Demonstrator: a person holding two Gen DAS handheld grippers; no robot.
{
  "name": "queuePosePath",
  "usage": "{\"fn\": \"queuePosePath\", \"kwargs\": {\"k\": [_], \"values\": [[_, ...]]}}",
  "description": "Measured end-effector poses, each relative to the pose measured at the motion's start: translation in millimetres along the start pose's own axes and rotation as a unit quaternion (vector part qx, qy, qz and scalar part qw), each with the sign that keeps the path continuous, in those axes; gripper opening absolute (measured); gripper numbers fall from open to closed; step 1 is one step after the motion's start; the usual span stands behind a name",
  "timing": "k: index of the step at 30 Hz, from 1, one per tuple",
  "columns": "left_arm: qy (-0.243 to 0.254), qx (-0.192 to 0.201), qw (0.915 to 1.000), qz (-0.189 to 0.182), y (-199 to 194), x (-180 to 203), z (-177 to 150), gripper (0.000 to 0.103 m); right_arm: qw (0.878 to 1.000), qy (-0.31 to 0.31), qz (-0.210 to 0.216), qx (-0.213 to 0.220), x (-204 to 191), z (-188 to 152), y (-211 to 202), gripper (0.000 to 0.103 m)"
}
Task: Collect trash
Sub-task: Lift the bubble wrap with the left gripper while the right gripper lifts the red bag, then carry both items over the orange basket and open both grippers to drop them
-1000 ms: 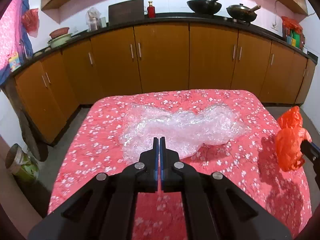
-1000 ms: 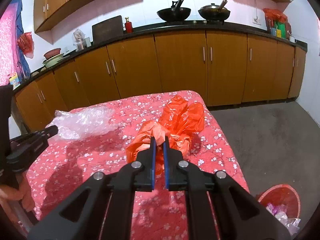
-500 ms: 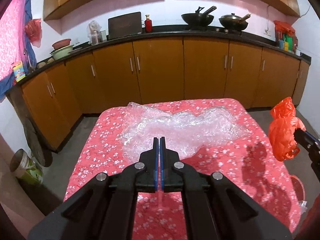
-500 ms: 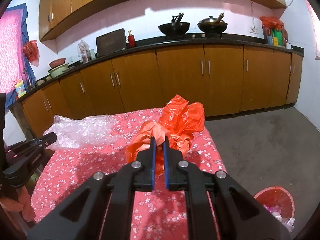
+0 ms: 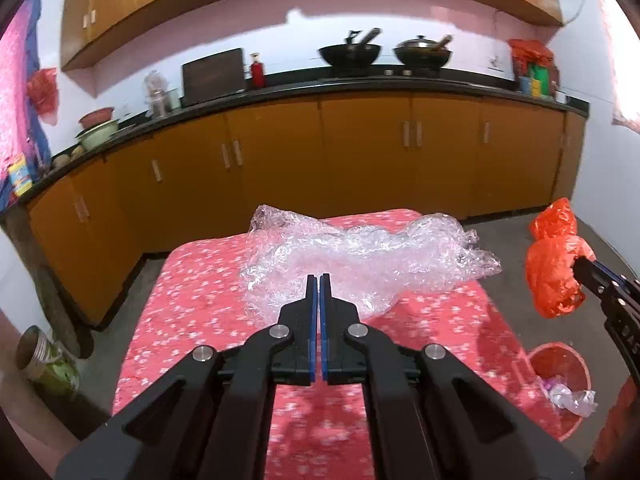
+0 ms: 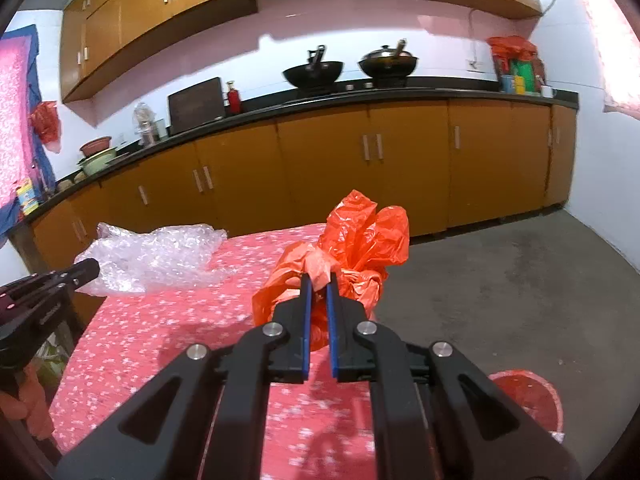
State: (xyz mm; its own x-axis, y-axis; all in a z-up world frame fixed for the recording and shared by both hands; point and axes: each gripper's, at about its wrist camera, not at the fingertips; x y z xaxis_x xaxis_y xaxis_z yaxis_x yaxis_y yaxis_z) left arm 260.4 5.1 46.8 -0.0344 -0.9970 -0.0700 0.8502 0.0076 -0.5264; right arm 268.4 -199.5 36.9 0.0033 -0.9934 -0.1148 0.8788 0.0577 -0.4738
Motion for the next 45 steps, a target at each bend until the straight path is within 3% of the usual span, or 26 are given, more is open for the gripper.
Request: {"fn": "queuePosePath", "kwargs": {"k": [16,30,35,45], "values": [[0.051,-0.01,0.9956,-0.078,2,114,-2,0.001,0.995,0.03,-0.091,0.002,117,-12,-20,0.008],[0.086,-0.053,0.9787,-0.179,12,231,-38,0.001,0.985,0.049,-0.163,-0.034,233,-63,-30,0.008],[0.097,-0.073,0.9742,-0.19,21,259,-55,0.001,0.981,0.054,-0.179,-0.055,261,-85,-26,0.008],[0.096,-0.098,0.9732,-0.184,33,265,-67,0.001,0.976,0.069,-0.193,-0.072,286,-105,-17,0.008]]}}
Point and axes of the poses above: each gripper's, at about its wrist camera, not at the fingertips, and y roughly the way its jaws point, x to its right, z to its top, and after that the axes turned 4 degrees about -z, right-handed
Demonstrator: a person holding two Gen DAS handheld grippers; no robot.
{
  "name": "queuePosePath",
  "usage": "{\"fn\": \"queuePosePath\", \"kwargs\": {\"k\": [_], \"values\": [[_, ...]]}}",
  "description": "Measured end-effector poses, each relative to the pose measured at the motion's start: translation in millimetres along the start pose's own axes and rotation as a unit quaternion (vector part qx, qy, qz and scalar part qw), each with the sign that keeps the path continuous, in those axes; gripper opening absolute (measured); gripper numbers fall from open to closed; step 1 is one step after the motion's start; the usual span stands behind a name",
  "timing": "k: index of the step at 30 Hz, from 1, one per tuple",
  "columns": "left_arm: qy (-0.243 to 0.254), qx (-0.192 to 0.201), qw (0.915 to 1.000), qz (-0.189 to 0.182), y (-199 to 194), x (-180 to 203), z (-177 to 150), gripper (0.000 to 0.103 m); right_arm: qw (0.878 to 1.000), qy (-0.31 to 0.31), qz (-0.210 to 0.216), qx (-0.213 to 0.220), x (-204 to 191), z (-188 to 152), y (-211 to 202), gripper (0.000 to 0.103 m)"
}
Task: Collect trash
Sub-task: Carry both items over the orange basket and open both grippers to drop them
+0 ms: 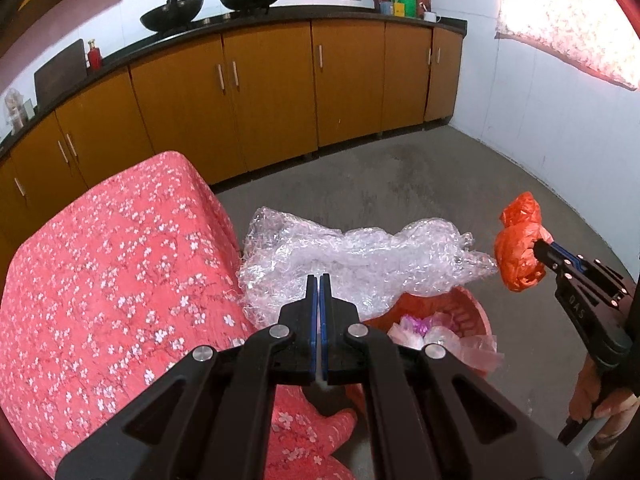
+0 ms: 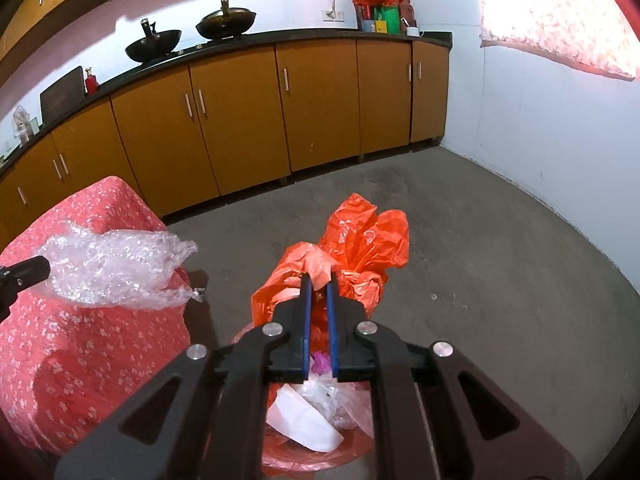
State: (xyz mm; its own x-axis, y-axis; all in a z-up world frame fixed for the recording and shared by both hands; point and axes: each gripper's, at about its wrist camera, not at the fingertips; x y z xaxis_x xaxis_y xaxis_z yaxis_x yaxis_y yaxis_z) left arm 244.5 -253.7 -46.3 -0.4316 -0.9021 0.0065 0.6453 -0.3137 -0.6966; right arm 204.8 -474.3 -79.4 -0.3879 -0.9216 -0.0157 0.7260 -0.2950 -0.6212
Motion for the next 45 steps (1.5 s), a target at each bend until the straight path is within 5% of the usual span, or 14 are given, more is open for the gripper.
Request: {"fn": "queuePosePath", "kwargs": {"k": [22,45], "values": [[0.007,-0.056,0.9982,-0.021,47,33,-24,0.001,0.999,0.003,0.01,-0.038,7,-19,37,0.008],[-0.041,-0.132,0.9903,-0.02,126,57,-41,0.001,0.993,0.009,0.054,-0.1,19,-60,85,0.012]]}}
Point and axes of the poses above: each gripper's, at about its wrist camera, not at the fingertips, and y roughly the way its jaws point, x to its right, z to its top, and after that the axes turned 4 degrees about -z, right-handed
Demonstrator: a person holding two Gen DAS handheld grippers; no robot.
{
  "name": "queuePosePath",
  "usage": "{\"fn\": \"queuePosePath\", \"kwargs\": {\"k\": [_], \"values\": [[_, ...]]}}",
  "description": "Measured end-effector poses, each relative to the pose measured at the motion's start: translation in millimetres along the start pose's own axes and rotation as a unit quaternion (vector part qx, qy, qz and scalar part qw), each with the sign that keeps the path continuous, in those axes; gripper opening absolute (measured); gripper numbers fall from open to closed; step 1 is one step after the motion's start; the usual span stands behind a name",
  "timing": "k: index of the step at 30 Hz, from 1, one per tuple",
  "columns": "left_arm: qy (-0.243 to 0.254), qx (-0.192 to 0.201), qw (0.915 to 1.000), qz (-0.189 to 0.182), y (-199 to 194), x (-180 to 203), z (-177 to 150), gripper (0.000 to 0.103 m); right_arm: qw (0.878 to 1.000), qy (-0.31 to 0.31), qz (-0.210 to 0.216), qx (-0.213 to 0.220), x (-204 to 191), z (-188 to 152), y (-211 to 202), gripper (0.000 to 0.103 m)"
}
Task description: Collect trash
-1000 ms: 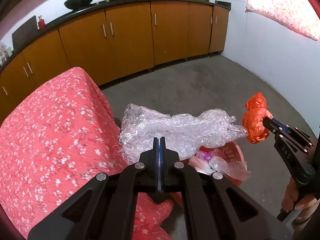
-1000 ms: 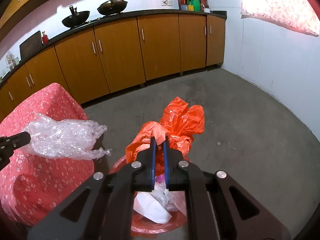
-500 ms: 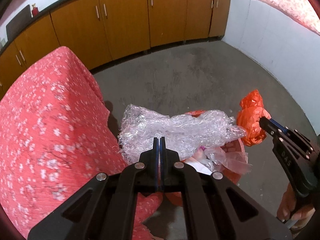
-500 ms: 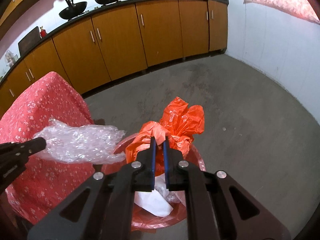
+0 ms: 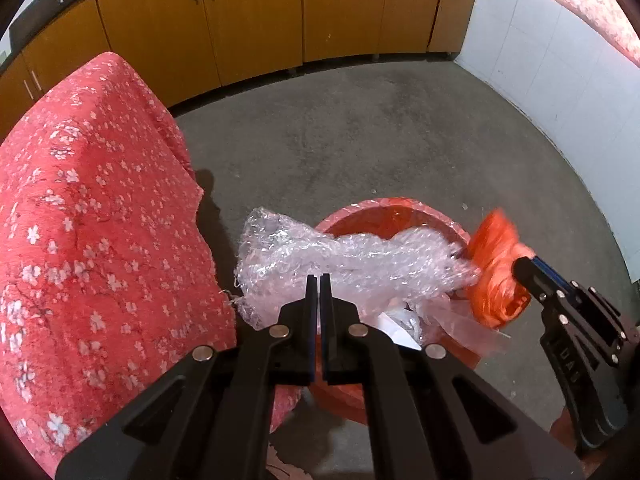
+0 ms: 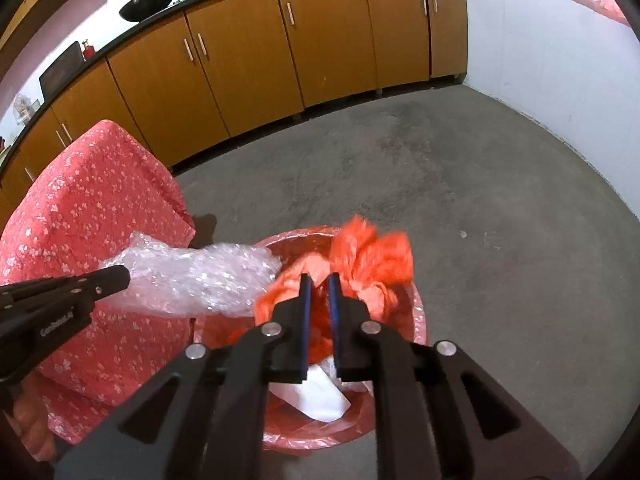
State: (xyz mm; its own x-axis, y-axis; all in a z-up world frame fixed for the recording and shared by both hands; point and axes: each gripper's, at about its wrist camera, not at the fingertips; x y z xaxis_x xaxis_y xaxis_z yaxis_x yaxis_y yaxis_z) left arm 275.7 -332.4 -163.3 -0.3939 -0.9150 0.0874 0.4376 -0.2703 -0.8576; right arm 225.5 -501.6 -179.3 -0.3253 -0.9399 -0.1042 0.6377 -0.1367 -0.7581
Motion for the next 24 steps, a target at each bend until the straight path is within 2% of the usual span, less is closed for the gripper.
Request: {"fn": "queuePosePath", "kwargs": {"k": [5,9,14,16,20,24], "values": [[-0.009,-0.001,0.9998,-0.018,4,-2,1,0.001,1.0,0.01,0.017,0.0,1,0,3,0.012],[-0.019,-0.002,0.999,-0.04,2,-7,2,0.001,1.0,0.007,0.021,0.003,-3,1,1,0.018],[-0.016,0.009,0.9991,-0.039,-8,-8,4,0.002,1.0,0.011,0.016,0.016,0,3,-10,0.022],[-0.018,0.015,0.999,-0.038,-14,-10,4,0.005,1.0,0.013,0.011,0.024,1,6,-17,0.027],[-0.021,0.044,0.9984,-0.029,-39,-17,5,0.028,0.999,0.01,0.002,0.041,-1,9,-33,0.036],[-0.021,0.077,0.9965,-0.026,-72,-26,5,0.031,0.998,0.007,-0.004,0.068,-8,15,-61,0.049]]}}
Point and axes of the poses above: each gripper's, at about its wrist camera, not at the fingertips, and y roughly the way its jaws point, x to its right, z to its top, and after that the axes turned 4 degrees about -z, right-handed
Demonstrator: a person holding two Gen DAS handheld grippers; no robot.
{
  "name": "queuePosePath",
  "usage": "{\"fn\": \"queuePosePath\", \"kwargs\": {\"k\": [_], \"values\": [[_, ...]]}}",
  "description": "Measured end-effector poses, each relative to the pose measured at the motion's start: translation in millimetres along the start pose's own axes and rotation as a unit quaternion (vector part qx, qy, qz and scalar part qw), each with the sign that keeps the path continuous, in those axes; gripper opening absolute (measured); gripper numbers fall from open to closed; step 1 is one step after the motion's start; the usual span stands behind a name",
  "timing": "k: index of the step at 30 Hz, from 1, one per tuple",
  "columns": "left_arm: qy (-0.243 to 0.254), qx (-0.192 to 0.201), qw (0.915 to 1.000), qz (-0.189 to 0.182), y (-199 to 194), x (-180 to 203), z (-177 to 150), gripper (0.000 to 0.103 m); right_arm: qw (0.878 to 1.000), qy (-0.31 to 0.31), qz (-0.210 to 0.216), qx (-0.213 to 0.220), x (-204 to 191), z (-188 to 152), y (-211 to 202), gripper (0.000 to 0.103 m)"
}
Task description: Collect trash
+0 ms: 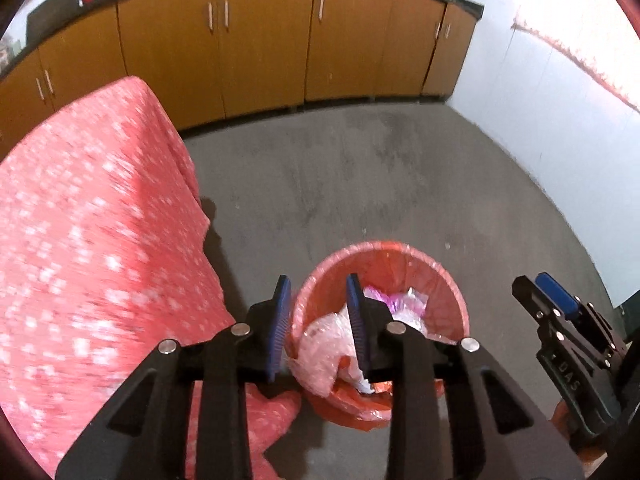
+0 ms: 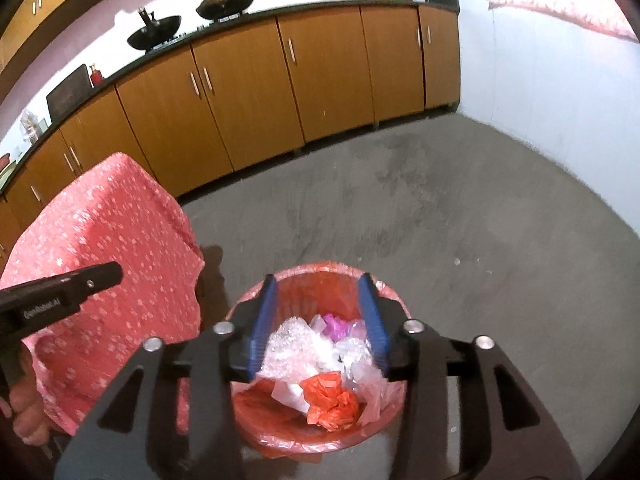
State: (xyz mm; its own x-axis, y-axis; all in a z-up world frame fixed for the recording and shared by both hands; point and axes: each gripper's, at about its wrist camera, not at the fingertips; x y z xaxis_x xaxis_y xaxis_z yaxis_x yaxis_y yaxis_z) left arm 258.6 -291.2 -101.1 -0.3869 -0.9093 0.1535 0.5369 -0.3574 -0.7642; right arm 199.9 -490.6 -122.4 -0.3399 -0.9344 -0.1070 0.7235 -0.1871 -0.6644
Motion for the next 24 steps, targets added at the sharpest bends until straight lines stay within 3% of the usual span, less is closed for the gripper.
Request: {"fn": "queuePosePath", "kwargs": {"k": [4,9,12,18,24], "values": [[0.006,0.049,0.9987,0.009,-44,-14,-1,0.042,0.999,-0.004,0.001,0.036,-12,9,-37,0.064],[0.031,0.119,0.9921,0.025,-109,-26,-15,0.057,0.995,-0.004,0.012,0.094,-34,17,-98,0.091],[0.029,0.152,0.9874,0.034,-142,-37,-26,0.067,0.993,0.008,0.021,0.12,-45,22,-130,0.098],[0.003,0.212,0.9757,0.055,-206,-67,-48,0.09,0.99,0.023,0.019,0.135,-70,26,-179,0.099],[0.007,0.259,0.9614,0.092,-255,-79,-78,0.101,0.988,-0.013,-0.015,0.151,-106,9,-222,0.099]]}}
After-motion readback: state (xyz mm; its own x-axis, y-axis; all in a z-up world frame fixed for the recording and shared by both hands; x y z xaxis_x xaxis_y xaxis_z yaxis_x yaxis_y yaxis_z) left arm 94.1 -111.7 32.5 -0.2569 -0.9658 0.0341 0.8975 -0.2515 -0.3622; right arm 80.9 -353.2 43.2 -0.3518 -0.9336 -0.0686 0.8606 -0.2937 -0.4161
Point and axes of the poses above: each gripper's, at about its wrist camera, not at the fingertips, and y roughly the way its jaws point, x to its right, z to its top, and after that the axes turned 4 degrees about -z, right-handed
